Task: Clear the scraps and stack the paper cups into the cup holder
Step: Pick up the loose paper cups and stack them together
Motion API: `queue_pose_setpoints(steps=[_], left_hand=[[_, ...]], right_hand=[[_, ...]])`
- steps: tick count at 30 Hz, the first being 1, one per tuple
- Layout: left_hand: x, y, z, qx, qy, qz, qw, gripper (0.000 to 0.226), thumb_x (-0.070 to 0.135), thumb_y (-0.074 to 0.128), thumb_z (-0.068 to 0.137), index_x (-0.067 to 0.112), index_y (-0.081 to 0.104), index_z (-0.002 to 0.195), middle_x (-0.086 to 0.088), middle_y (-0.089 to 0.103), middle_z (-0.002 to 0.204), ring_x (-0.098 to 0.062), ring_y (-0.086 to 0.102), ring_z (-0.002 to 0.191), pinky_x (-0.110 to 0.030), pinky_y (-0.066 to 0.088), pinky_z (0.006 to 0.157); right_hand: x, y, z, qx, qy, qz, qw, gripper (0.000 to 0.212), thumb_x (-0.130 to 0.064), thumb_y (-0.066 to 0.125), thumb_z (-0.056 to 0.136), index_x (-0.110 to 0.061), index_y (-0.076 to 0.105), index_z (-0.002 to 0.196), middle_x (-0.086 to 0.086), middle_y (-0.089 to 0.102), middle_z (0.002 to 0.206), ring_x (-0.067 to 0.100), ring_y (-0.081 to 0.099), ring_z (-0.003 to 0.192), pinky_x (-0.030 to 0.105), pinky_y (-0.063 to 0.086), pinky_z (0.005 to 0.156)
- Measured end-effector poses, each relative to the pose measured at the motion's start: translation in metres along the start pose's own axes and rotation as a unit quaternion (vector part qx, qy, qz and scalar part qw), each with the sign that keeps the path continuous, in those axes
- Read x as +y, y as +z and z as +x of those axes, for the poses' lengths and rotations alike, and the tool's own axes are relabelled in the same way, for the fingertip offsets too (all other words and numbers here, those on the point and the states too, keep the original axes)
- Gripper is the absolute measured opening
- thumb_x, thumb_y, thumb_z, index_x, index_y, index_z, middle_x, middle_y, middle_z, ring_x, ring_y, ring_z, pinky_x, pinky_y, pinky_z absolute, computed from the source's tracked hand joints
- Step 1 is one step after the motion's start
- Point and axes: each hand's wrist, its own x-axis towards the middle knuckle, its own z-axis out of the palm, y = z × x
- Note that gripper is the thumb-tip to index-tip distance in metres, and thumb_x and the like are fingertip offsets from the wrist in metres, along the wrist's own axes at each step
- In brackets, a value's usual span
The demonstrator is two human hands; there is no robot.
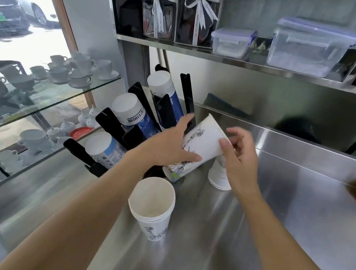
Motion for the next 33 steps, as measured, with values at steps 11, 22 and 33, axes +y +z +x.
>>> queue_pose_setpoints(steps=[11,22,33], left_hand=[[0.001,-0.035,-0.091,0.163,0.069,0.028,0.984,0.097,0.049,0.070,0.072,0.064,-0.008,0.128,0.011,0.048,0.120,-0.015,0.054,0.102,-0.038,0.045,0.089],[-0.093,0.076,-0.120,0.231,0.035,-0.047,0.971,0.071,0.063,0.025,0.089,0.013,0.037,0.138,0.000,0.043,0.142,-0.005,0.037,0.131,-0.026,0.030,0.110],[-0.076,0.103,-0.110,0.271,0.004,-0.306,0.913,0.040,0.043,0.052,0.079,0.032,0.049,0.117,0.001,0.061,0.109,-0.023,0.060,0.100,-0.042,0.049,0.089]], right_hand=[[-0.051,0.035,-0.012,-0.134,-0.199,-0.018,0.971,0.027,-0.009,0.054,0.088,-0.017,0.061,0.113,-0.012,0.052,0.083,0.000,0.049,0.077,0.010,0.038,0.069],[0.026,0.042,-0.070,-0.337,-0.246,-0.266,0.869,0.029,-0.031,0.047,0.090,-0.034,0.059,0.116,-0.005,0.057,0.074,0.006,0.047,0.077,0.038,0.035,0.081],[0.037,0.043,-0.083,-0.291,-0.200,-0.185,0.917,0.036,-0.048,0.048,0.089,-0.025,0.060,0.114,0.008,0.057,0.114,0.015,0.049,0.111,0.038,0.042,0.094]])
